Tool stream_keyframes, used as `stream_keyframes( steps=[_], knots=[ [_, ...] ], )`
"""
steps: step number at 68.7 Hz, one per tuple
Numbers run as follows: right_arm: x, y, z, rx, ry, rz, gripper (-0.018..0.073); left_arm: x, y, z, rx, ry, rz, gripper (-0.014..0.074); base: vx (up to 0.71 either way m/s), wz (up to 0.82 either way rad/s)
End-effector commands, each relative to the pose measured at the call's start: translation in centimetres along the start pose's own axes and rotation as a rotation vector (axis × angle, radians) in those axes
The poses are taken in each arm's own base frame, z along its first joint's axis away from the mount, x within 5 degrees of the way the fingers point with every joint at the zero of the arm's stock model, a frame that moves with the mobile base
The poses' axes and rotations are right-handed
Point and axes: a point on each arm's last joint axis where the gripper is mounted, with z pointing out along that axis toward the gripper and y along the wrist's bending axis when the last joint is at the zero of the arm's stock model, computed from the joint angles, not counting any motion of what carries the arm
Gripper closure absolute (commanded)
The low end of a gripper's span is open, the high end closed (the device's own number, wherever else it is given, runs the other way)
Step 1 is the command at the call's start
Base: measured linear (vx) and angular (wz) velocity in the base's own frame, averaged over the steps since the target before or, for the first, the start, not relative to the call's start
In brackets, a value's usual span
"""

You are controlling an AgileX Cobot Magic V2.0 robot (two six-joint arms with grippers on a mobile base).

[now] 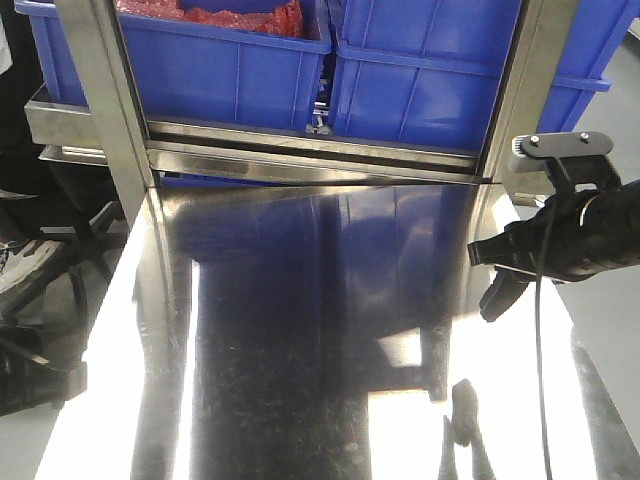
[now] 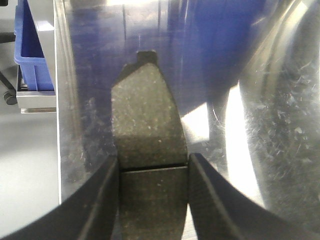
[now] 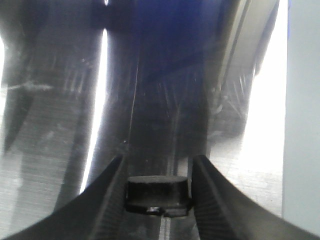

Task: Move and align brake pads A on conveyor
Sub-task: 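Lift the pad in the right gripper off the table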

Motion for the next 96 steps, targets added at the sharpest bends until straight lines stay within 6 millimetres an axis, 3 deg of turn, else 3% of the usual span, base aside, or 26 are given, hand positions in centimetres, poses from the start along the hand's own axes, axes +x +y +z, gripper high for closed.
stream_keyframes(
  steps=[1,21,58,96],
  knots=[
    [-1.5,0.0,-2.2,-0.005,-0.130,-0.009,0.0555,-1.5,-0.5,-0.7,0.040,-0.110,0.004,0.0594,0.00,0.00],
    [-1.5,-0.1,-2.7,-0.006,-0.145,-0.005,0.0555,-1.5,-0.5,-0.7,0.040,-0.110,0.004,0.0594,0.00,0.00],
    [-1.3,-0.3,-7.9,-0.013,-0.281,0.001,0.0555,-1.5,-0.5,-0.7,0.040,-0.110,0.004,0.0594,0.00,0.00],
    [-1.4,-0.3,-8.2,-0.014,-0.301,0.002,0.0555,-1.5,-0.5,-0.7,0.040,-0.110,0.004,0.0594,0.00,0.00]
  ],
)
